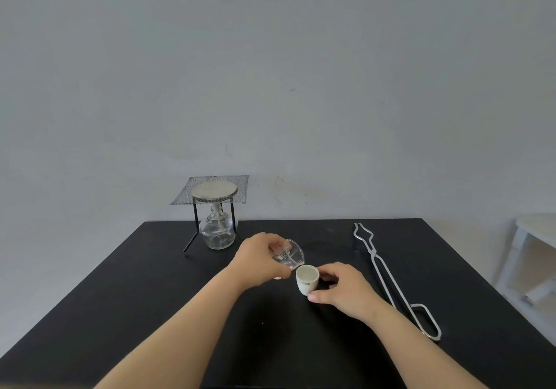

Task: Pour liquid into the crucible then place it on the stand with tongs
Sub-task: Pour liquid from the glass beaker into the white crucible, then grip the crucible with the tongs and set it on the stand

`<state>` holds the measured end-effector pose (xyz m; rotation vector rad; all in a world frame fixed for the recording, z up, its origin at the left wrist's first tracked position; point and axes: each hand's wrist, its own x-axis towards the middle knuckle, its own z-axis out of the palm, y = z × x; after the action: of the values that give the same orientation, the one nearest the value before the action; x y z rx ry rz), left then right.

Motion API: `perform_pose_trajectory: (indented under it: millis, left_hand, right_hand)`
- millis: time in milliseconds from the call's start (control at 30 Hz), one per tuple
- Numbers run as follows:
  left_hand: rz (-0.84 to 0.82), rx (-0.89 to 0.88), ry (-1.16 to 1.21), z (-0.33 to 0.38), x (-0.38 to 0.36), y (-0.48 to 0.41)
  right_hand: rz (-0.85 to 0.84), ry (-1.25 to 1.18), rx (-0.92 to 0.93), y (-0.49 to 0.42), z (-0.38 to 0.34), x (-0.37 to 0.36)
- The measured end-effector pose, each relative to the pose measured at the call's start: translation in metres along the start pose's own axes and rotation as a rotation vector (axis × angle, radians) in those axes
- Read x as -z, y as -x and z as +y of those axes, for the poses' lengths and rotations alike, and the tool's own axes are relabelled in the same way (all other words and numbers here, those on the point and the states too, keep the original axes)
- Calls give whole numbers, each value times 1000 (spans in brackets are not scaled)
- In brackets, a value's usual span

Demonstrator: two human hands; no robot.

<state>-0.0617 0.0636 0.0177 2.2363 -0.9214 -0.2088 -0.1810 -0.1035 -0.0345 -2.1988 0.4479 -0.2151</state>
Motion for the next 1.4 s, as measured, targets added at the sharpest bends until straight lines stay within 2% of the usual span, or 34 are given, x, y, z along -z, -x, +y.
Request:
perform_pose_trajectory:
  millis: [400,633,867,1400]
  left_hand:
    - [129,145,218,-16,-6,-18]
    - [217,216,204,-22,-18,-39]
    - [227,239,188,-30,-25,-69]
    - [246,295,199,-50,-27,-108]
  right_hand:
    - [-50,71,-20,-6,2,5]
    - [69,-22,-58,-22,5,10]
    - [123,-23,-68,-44,2,16]
    - [141,21,-122,-75,8,17]
